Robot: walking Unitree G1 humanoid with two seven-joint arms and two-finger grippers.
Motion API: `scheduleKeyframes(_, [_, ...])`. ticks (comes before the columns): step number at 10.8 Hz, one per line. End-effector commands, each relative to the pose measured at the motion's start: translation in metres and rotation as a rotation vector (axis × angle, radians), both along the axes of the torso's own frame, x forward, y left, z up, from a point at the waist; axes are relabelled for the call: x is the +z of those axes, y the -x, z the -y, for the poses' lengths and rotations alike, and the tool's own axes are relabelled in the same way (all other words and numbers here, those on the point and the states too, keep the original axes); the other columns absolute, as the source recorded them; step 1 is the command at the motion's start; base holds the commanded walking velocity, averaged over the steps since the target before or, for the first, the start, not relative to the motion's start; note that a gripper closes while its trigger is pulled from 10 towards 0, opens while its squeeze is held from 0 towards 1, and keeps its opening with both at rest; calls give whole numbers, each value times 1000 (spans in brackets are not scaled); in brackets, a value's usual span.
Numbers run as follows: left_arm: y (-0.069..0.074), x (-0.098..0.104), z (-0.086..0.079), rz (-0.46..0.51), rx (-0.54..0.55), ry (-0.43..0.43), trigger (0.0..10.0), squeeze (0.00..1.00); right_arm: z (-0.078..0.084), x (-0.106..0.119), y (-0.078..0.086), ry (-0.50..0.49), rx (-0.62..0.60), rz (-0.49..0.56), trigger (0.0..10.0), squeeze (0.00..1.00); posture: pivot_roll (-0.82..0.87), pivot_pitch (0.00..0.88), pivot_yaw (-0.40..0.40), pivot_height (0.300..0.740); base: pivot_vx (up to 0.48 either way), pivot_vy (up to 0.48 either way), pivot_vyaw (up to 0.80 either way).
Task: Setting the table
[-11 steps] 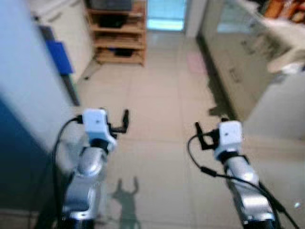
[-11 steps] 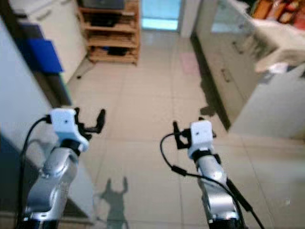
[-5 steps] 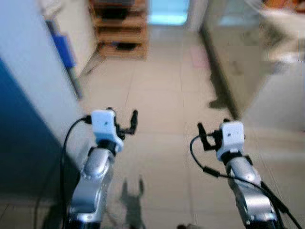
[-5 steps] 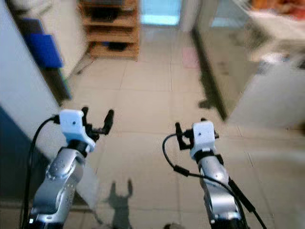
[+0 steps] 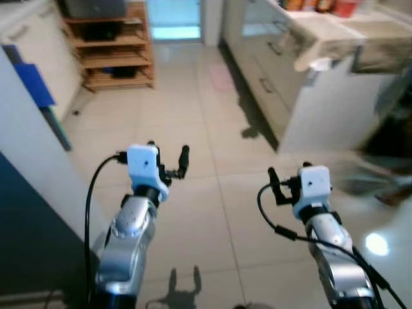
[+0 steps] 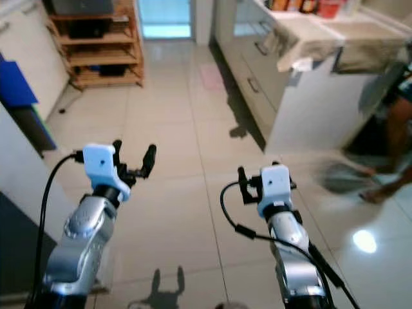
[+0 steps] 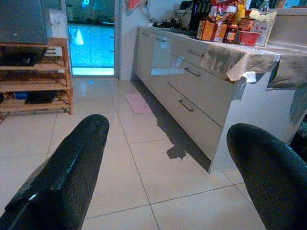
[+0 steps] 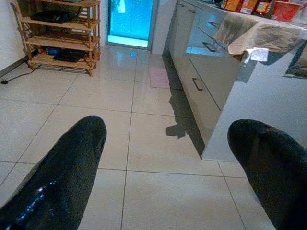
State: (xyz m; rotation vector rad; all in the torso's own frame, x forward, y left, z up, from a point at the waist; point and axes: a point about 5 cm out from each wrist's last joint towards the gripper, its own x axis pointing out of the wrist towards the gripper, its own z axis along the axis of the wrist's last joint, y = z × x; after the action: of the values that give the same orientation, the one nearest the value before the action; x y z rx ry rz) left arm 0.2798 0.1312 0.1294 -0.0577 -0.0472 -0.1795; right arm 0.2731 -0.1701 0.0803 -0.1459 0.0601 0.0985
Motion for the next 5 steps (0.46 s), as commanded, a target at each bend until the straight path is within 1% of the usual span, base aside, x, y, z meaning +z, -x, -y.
scheduleKeyframes(1, [-2, 2, -1, 12, 1, 0, 10000, 0, -1, 6, -6, 2, -1, 29, 10000, 0, -52, 0, 12, 740, 0, 0, 0])
scheduleKeyframes(5, [-2, 2, -2, 13, 0, -3, 10000, 0, -5, 7, -9, 2, 8, 34, 10000, 0, -44, 0, 12, 740, 0, 0, 0])
